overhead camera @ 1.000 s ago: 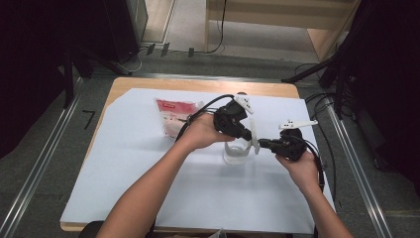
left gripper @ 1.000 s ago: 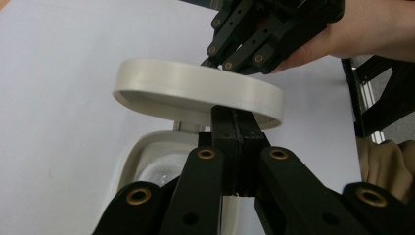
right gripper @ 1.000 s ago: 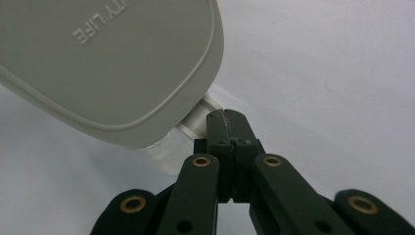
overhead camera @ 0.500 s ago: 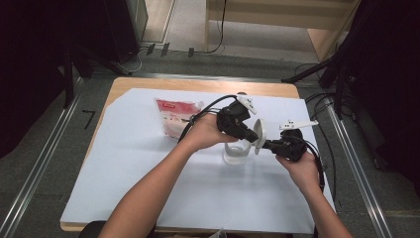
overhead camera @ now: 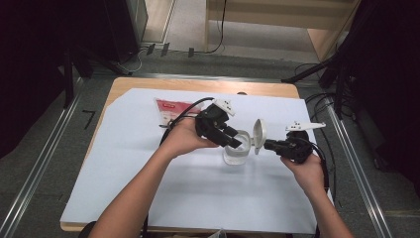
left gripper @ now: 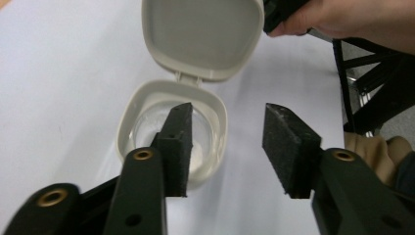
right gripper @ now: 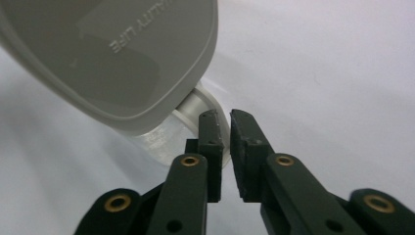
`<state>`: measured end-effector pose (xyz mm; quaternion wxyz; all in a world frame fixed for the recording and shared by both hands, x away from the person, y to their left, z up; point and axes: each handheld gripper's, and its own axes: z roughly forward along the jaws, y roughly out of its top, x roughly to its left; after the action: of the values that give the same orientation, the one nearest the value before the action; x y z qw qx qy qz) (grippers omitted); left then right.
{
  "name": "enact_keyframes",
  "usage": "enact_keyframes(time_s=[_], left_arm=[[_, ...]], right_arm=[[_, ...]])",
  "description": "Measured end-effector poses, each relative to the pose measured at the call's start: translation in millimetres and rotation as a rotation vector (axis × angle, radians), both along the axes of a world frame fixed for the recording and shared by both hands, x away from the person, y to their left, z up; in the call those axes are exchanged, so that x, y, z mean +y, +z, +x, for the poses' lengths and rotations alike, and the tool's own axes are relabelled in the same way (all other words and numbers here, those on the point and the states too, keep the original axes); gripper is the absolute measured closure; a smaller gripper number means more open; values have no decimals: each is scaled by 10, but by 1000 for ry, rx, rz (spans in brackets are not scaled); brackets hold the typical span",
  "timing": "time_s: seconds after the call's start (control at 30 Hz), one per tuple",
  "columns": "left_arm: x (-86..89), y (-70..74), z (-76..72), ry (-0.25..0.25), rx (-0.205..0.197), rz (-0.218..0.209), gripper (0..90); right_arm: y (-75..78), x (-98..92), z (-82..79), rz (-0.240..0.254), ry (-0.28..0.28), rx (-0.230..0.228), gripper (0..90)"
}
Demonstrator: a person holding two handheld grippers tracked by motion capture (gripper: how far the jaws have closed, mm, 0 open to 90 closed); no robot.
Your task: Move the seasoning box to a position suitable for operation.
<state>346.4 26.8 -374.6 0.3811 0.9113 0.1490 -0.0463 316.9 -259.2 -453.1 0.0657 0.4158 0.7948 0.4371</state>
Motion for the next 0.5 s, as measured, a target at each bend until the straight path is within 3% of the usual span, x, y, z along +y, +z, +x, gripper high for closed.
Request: enact_keyframes(time_s=[0.1,0.23,0.33,0.5], left_arm=[[105,1,-31,7,-3,-5,518],[235,-7,-60,29,-5,-19,485],[326,-17,-98,36,-22,-42,512],[454,-42,-140,42,-20,-55,563]], right_arm=[[3,3,-31,3,5,5,792],[14,-17,-78,14,21,-22,743],[40,-24,-129,29,37,-54,710],[43,-35,-197,40,51,-33,694]])
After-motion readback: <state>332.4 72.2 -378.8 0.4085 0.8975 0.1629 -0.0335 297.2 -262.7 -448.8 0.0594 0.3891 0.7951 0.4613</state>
